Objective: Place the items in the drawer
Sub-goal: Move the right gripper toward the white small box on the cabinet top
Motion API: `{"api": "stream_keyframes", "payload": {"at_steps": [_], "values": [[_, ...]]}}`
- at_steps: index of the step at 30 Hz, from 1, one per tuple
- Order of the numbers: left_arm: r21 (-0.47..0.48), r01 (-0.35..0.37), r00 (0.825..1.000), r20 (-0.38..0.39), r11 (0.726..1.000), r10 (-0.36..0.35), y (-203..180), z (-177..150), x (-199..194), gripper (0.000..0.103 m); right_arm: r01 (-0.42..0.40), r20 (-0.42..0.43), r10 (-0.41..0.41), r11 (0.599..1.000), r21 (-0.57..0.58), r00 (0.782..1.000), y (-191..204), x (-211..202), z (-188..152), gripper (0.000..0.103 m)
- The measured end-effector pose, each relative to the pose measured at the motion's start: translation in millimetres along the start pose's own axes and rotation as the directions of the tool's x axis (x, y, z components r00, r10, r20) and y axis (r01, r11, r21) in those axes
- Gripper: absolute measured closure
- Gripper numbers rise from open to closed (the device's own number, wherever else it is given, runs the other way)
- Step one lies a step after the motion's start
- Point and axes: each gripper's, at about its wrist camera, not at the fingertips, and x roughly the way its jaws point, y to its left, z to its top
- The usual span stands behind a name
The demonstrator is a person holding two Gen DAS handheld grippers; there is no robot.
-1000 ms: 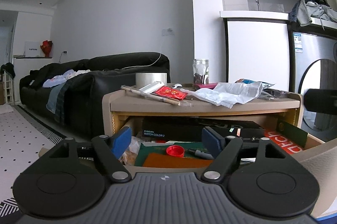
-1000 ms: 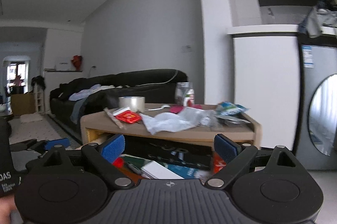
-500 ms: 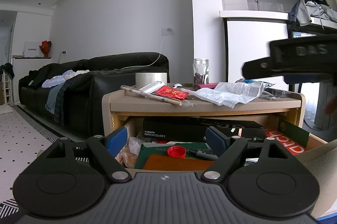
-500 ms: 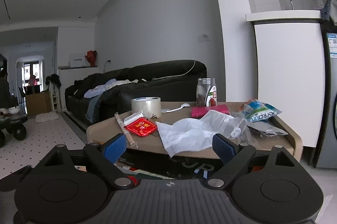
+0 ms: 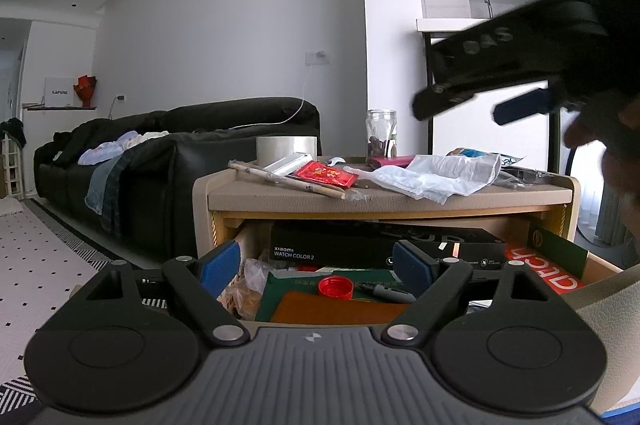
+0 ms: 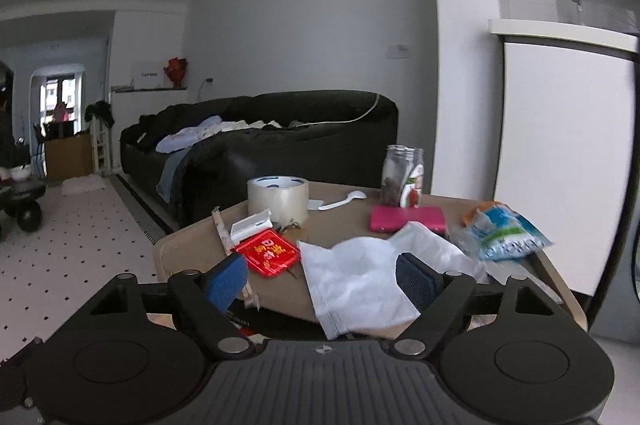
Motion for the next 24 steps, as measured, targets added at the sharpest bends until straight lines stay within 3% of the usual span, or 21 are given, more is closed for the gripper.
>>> {"api": "stream_keyframes", "payload": {"at_steps": [24], "values": [[0.001,0.000,1.000,-0.003,1.000,0.000,-0.7,-2.7,0.1,0.017,-0.067,-0.081,0.060,0.994,-0.085,0.995,28.4,102.0,43.9,0.020]]}}
